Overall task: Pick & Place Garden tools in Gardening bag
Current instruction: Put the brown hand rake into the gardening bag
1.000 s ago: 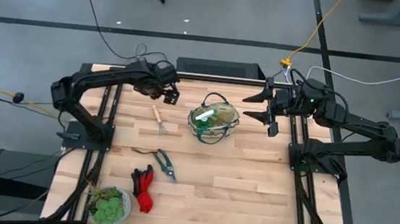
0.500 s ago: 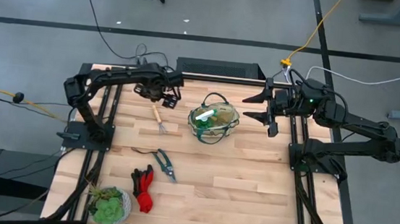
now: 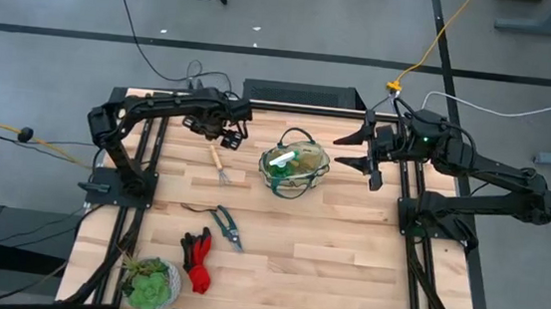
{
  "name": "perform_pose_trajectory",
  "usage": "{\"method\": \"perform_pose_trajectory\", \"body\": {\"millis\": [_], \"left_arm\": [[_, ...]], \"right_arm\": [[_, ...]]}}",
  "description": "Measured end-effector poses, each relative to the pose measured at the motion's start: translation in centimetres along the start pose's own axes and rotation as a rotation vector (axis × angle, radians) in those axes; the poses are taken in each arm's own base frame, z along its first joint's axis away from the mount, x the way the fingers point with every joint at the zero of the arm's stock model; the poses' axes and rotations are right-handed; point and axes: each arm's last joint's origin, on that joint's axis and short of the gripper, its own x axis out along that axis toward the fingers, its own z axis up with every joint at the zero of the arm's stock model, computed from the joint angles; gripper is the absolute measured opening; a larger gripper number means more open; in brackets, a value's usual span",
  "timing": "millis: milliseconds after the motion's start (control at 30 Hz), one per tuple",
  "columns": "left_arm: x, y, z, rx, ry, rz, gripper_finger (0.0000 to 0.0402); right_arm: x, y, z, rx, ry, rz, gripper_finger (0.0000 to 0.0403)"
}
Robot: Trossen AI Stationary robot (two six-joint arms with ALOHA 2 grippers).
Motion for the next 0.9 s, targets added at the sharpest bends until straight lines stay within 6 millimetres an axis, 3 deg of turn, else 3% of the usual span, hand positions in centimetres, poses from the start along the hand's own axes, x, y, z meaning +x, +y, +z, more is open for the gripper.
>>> {"method": "perform_pose_trajectory", "body": {"millis": [233, 700, 900], "left_arm": [[2.6, 0.0, -1.4, 0.003, 0.054, -0.017, 0.0314], [5.4, -0.5, -1.5, -0.127, 0.042, -0.169, 0.0314], [6.4, -0.2, -2.2, -0.146, 0.065, -0.137, 0.0314]], "right_arm": [[0.0, 0.0, 0.0, -0.012, -0.002, -0.001, 0.0194], [0.0, 0.0, 0.1, -0.003, -0.006, -0.002, 0.0194], [0.0, 0.0, 0.1, -0.003, -0.006, -0.002, 0.0194]]}}
